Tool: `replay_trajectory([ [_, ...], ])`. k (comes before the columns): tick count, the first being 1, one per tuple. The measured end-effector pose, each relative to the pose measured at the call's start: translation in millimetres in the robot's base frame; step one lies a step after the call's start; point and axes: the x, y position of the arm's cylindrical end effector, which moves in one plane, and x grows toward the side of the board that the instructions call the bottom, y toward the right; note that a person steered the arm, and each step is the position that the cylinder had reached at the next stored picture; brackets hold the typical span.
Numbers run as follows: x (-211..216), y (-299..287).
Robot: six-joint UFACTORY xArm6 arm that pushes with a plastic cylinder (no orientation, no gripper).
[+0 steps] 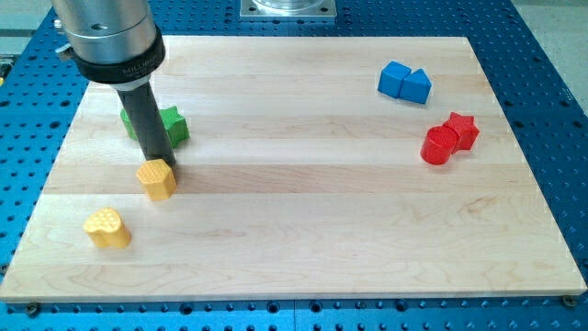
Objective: Move the hexagon towards the heart
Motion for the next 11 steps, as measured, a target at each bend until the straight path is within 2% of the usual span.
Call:
replay_trajectory([
  [1,0,0],
  [2,25,-39],
  [3,11,-46],
  [4,-14,-29],
  [6,44,-10],
  [8,45,-9],
  [9,21,8],
  [10,32,25],
  [11,54,-7],
])
